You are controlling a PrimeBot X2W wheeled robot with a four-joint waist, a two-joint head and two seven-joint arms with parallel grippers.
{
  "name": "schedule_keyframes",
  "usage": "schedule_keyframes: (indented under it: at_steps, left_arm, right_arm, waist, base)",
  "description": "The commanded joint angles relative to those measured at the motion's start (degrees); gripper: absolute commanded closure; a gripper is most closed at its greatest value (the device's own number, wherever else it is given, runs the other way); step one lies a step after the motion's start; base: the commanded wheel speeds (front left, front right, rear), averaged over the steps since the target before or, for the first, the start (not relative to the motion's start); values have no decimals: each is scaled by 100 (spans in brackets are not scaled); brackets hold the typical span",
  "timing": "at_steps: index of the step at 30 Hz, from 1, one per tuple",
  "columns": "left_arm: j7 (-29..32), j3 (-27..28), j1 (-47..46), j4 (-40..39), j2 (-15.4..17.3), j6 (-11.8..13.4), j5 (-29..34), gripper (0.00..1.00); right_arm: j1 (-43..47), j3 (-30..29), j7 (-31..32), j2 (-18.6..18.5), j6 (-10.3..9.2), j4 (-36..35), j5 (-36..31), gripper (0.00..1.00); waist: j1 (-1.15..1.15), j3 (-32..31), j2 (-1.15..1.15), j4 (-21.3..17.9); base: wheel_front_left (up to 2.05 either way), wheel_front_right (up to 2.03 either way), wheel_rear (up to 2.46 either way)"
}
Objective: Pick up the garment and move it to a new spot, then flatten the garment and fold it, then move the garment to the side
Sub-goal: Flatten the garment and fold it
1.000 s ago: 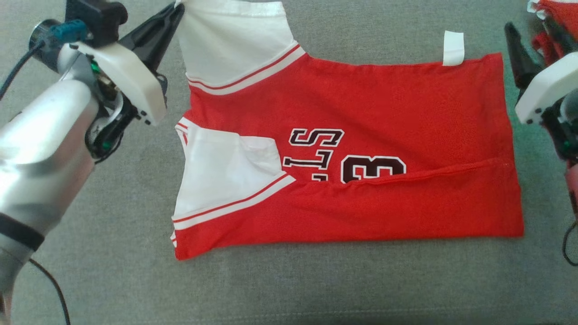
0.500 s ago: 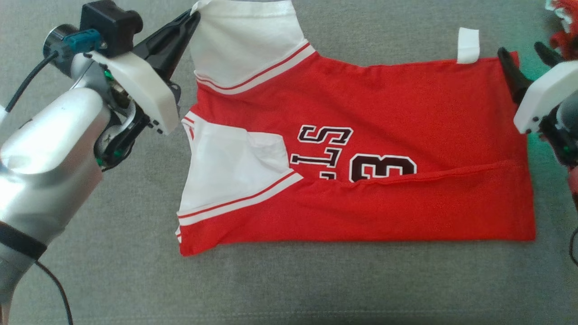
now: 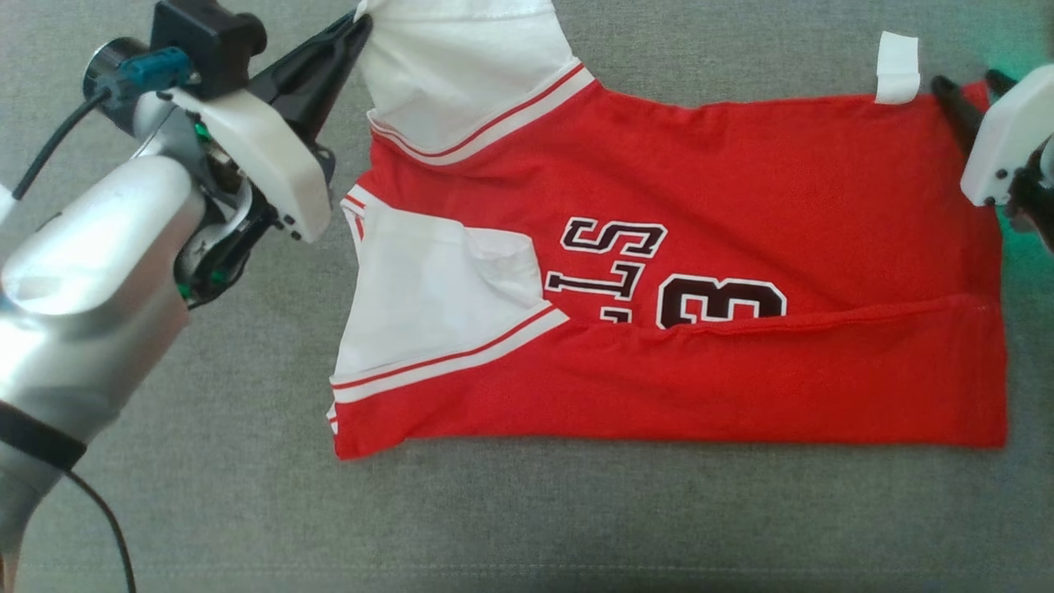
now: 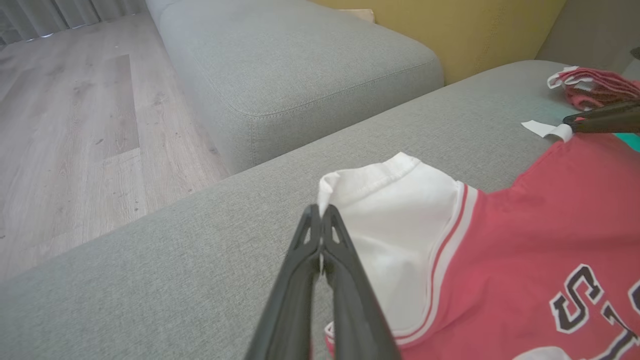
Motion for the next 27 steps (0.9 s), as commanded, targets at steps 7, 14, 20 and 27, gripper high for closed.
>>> schedule_keyframes:
  at_steps: [7,14,20,27]
  left_arm:
    - [-71,297,-494,171,234,22,0,100]
    - [-225,476,-883,598,217,-11,37,100]
    - [-389,678,-1375,1051,144,-67,169,100]
    - [-476,1027,-1805,1444,-7,-148,422,100]
  right_arm:
    - [-176,231,-371,-175,-5,-272,182,100]
    - [-673,402,-1010,-170,-5,-543,320,100]
    - [-1204,530,-1586,-127,-5,-565,310,100]
    - [-1680,644,-2314,-18,-5,-350,245,100]
  waist:
    - [0,58,0,-66]
    - [0,189,0,-120]
    - [0,329,0,-149]
    - [0,415,0,-157]
  base:
    - [0,0,0]
    - [0,0,0]
    - [0,0,0]
    - [0,0,0]
